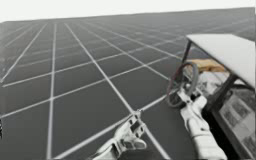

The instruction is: Pick up and drop off the object

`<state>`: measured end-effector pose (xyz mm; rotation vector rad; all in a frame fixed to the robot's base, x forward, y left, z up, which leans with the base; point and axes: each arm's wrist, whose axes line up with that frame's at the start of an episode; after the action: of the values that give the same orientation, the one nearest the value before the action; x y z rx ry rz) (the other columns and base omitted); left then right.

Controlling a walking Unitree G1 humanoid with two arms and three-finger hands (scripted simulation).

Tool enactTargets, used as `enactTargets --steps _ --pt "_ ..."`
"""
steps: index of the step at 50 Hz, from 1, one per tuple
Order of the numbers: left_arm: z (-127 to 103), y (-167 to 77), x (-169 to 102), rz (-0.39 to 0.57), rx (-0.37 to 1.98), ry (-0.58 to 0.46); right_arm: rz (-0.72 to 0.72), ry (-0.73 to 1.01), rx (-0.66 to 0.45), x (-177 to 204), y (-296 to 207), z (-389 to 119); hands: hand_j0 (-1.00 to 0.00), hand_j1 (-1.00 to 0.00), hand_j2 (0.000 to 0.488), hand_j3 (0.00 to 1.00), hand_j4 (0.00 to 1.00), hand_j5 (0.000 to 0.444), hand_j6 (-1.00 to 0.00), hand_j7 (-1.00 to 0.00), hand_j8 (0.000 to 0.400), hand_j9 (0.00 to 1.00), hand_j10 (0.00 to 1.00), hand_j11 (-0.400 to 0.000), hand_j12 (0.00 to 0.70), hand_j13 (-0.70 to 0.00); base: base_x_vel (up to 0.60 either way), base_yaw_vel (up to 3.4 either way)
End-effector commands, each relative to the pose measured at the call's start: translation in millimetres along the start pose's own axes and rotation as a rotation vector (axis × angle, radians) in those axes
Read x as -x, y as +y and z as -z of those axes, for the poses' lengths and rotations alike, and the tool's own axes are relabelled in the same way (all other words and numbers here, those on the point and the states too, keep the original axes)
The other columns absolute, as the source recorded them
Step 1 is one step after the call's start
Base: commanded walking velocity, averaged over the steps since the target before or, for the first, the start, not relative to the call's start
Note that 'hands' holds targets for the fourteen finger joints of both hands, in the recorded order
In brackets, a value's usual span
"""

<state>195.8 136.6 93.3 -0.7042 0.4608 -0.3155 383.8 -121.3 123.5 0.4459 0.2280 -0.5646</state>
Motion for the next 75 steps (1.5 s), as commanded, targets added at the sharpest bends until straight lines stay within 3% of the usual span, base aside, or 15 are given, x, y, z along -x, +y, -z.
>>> enactTargets --steps 1,47,75 --pt "0.8 3.3 1.9 0.006 0.017 -0.01 -0.02 -0.031 0.007 4.1 8.1 -6.2 0.0 0.0 0.0 1.0 1.0 0.0 0.0 0.0 0.0 1.0 1.0 -0.4 0.0 -0.7 0.55 0.09" --pt "0.8 3.3 1.9 0.006 0.017 -0.01 -0.02 -0.031 0.007 4.1 8.1 -6.2 0.0 0.0 0.0 1.0 1.0 0.0 0.0 0.0 0.0 1.0 1.0 -0.4 0.0 -0.7 0.56 0.07" --pt "0.8 3.3 1.9 0.006 0.017 -0.01 -0.02 -0.031 0.007 4.1 8.1 -6.2 0.0 0.0 0.0 1.0 1.0 0.0 0.0 0.0 0.0 1.0 1.0 -0.4 0.0 -0.7 0.38 0.07"
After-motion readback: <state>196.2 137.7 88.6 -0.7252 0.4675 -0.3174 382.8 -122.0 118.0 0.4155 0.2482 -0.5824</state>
